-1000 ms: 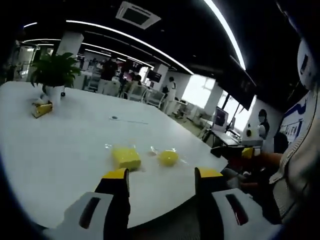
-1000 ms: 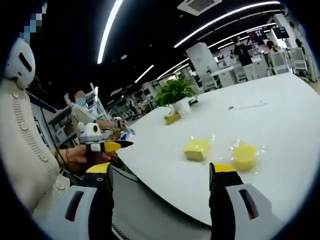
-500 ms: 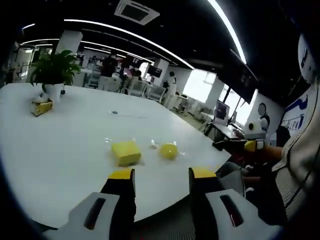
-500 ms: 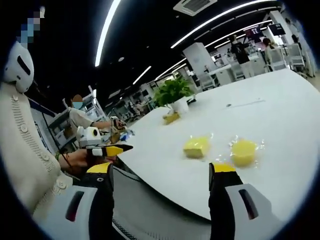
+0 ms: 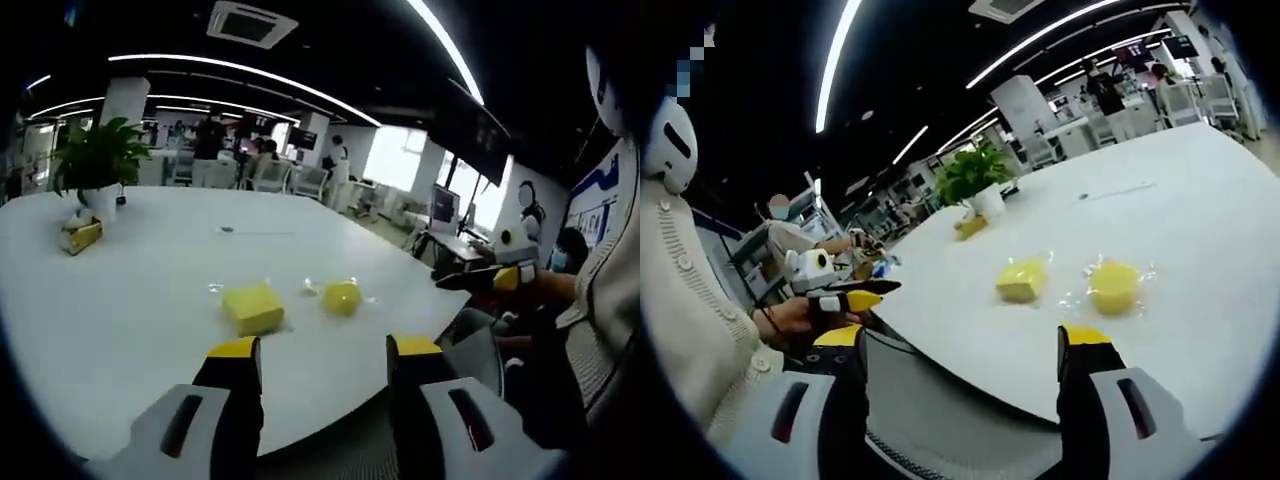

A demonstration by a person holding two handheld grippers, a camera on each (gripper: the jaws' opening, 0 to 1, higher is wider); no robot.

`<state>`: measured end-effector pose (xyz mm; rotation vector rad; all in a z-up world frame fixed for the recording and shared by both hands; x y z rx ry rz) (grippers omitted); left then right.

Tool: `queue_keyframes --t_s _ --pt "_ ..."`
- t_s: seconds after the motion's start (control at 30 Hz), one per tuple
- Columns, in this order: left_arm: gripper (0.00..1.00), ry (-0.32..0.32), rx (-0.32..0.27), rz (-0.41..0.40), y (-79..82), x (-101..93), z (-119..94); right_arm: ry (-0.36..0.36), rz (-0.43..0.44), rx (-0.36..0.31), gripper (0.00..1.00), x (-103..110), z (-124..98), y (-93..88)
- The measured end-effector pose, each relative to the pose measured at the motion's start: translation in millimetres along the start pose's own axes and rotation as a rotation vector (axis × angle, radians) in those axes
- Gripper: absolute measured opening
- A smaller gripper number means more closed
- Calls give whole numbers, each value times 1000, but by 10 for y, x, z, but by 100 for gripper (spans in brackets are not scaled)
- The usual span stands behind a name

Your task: Compare the silicone blocks by pressing each to a similar depth, holding the contact briefly, and releasing to observe deformation and rebound differences across the visible hardness samples.

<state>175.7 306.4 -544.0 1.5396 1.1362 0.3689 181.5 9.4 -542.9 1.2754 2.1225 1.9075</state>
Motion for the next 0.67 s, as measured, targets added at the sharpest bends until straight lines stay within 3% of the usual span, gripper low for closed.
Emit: queue_keyframes --t_s 0.67 --pt "52 -21 -2 -42 19 43 -51 -7 -10 -16 74 -56 21 60"
Point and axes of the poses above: the point that each gripper's makers call its tool centre point, and the gripper's own axes: z roughly forward along the fingers, x roughly to its left, y roughly out of its top, the point moved 7 cm from there along -z, roughly backward along the fingers, and after that the axes turned 2 degrees about -z, right-handed, at the moved point
